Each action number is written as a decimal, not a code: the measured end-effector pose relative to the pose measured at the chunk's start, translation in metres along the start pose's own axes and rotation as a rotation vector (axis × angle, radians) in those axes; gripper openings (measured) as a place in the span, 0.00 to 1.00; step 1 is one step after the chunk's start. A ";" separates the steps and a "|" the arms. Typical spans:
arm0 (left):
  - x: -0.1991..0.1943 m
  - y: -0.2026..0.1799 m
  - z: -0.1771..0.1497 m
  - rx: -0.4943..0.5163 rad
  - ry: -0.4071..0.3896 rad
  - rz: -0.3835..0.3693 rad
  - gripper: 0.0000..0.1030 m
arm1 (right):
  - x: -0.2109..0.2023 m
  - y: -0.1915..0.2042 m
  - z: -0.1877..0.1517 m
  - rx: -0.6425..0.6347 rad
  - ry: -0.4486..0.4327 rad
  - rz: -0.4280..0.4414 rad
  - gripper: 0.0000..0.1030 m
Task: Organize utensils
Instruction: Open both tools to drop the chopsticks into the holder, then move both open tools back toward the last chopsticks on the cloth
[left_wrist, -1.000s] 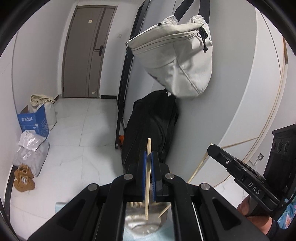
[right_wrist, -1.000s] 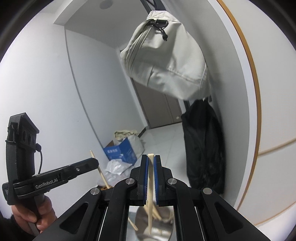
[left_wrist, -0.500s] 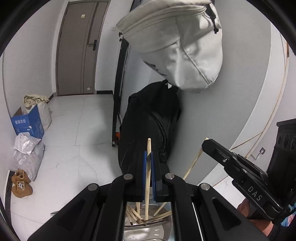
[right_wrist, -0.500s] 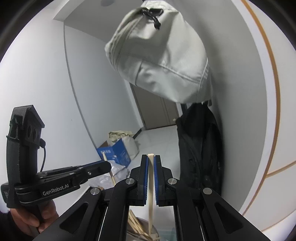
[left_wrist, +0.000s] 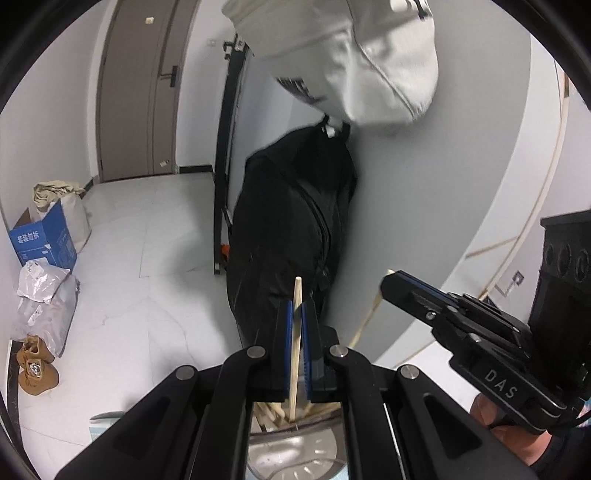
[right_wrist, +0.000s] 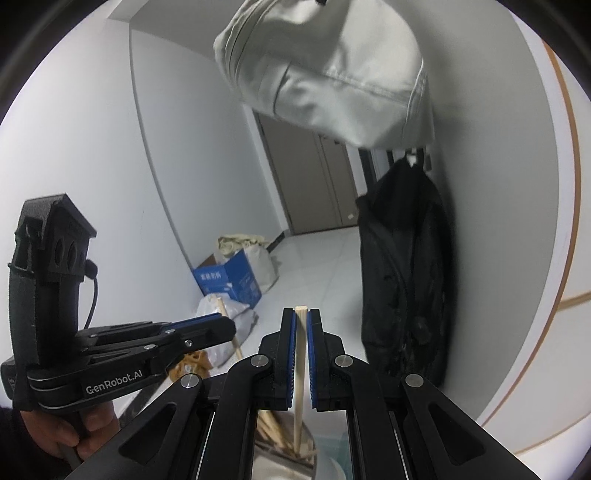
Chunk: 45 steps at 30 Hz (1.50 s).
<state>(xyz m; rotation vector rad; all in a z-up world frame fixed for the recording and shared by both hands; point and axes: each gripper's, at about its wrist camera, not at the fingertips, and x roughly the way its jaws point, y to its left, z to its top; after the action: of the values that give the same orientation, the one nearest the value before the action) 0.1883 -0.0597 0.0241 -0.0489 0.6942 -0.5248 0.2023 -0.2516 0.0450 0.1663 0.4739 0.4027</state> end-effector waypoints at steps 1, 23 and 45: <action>0.002 -0.001 -0.003 0.005 0.015 -0.002 0.01 | 0.002 0.000 -0.005 0.000 0.015 0.001 0.05; -0.050 0.031 -0.010 -0.185 -0.016 0.018 0.49 | -0.029 0.002 -0.036 0.073 0.054 0.005 0.54; -0.109 -0.001 -0.043 -0.157 -0.144 0.201 0.73 | -0.107 0.050 -0.048 0.038 -0.050 0.010 0.80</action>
<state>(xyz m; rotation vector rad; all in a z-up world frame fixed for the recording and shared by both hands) 0.0909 -0.0027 0.0562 -0.1610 0.5911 -0.2705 0.0762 -0.2473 0.0592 0.2153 0.4321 0.3982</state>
